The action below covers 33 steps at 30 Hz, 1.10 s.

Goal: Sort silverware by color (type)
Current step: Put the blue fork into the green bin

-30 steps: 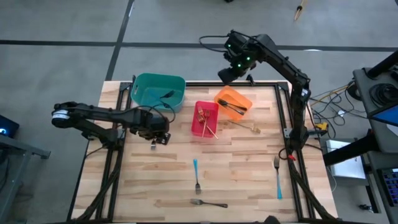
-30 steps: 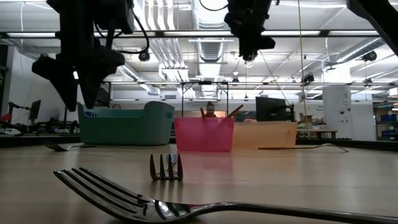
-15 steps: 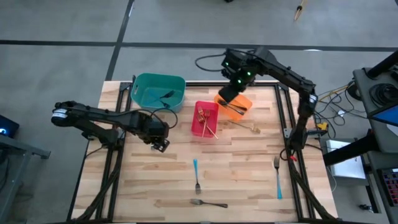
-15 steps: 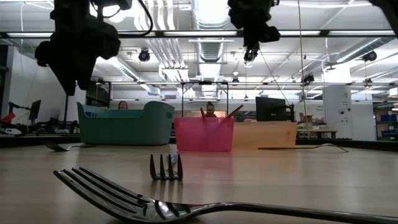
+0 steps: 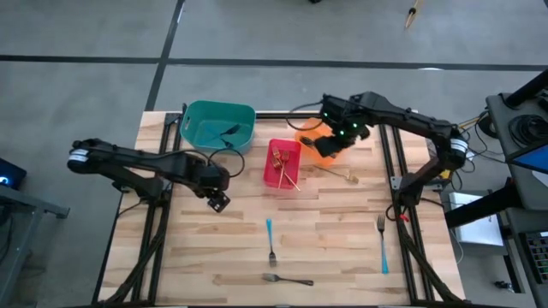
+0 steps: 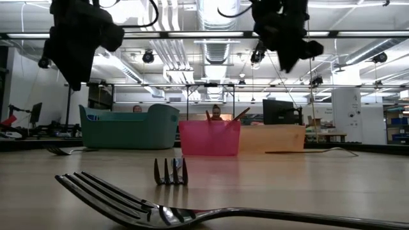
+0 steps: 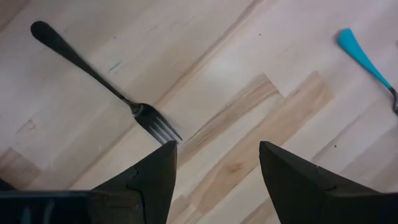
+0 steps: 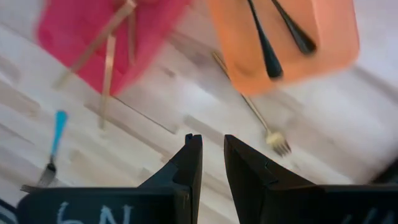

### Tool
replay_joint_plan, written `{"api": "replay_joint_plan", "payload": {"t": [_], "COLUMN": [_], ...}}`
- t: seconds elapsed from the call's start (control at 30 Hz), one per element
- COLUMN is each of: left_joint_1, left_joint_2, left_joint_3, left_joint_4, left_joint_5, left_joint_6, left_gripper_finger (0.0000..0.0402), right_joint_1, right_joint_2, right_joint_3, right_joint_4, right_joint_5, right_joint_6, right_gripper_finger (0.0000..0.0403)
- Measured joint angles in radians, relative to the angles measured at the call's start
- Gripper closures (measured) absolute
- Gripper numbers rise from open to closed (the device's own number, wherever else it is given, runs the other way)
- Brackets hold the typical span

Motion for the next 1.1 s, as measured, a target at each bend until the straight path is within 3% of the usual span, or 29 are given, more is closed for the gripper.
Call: {"api": "replay_joint_plan", "payload": {"t": [0.37,0.57,0.8,0.97,1.1], "left_joint_1": [-0.034,-0.033,-0.025,0.031,0.075], "left_joint_2": [-0.094,-0.143,-0.153,-0.122,-0.103], "left_joint_3": [0.0,0.0,0.092,0.169,0.18], "left_joint_4": [0.0,0.005,0.007,0.008,0.004], "left_joint_5": [-0.022,-0.022,-0.059,-0.135,-0.127], "left_joint_6": [0.016,-0.009,-0.086,-0.09,-0.08], "left_gripper_finger": [0.0194,0.0194,0.0194,0.0194,0.0194], "right_joint_1": [0.0,-0.031,-0.123,-0.195,-0.226], "right_joint_2": [-0.045,-0.045,-0.047,-0.047,-0.047], "right_joint_3": [-0.221,-0.339,-0.357,-0.357,-0.364], "right_joint_4": [0.003,0.118,0.084,0.082,0.084], "right_joint_5": [0.0,-0.003,-0.035,-0.045,-0.045], "right_joint_6": [0.095,0.087,-0.018,-0.113,-0.15], "right_gripper_finger": [0.0344,0.0344,0.0344,0.0344,0.0344]}}
